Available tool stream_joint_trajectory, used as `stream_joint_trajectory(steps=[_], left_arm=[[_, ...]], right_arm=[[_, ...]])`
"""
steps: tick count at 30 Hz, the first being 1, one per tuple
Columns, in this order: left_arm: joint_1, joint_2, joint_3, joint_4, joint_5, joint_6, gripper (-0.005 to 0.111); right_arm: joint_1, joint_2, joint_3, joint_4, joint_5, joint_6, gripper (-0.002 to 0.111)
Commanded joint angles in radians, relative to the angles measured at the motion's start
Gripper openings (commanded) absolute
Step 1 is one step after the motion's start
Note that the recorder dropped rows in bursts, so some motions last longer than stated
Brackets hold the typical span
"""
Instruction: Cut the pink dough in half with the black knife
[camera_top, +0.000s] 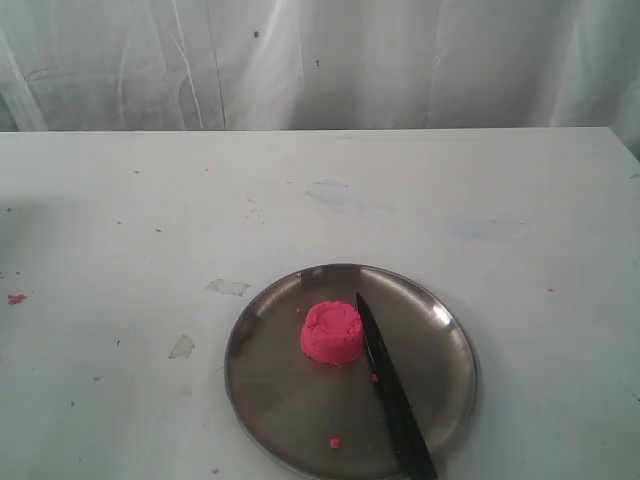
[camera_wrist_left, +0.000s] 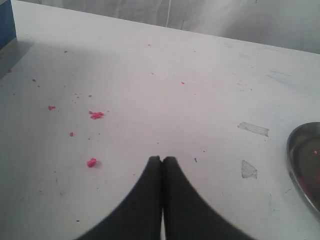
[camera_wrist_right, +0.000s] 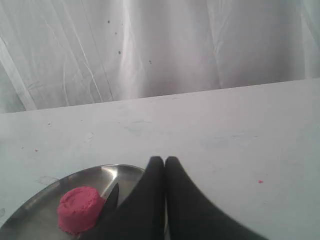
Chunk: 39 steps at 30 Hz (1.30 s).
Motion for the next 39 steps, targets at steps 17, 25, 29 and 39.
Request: stream_joint_trajectory(steps=[17, 25, 29, 39], left_arm=[[0.003, -0.005, 0.005, -0.007, -0.001, 0.0, 0.0], [0.003, -0.005, 0.005, -0.007, -0.001, 0.0, 0.0], [0.003, -0.005, 0.005, -0.007, -0.001, 0.0, 0.0], [0.003, -0.005, 0.005, -0.007, -0.001, 0.0, 0.0]], right_arm=[[-0.004, -0.007, 0.005, 0.153, -0.273, 0.295, 0.0], [-0.004, -0.007, 0.005, 0.148, -0.251, 0.419, 0.0], [-0.002, -0.007, -0.071, 0.126, -0.104, 0.397, 0.0], [-0.002, 0.081, -0.433, 0.201, 0.369, 0.038, 0.0]])
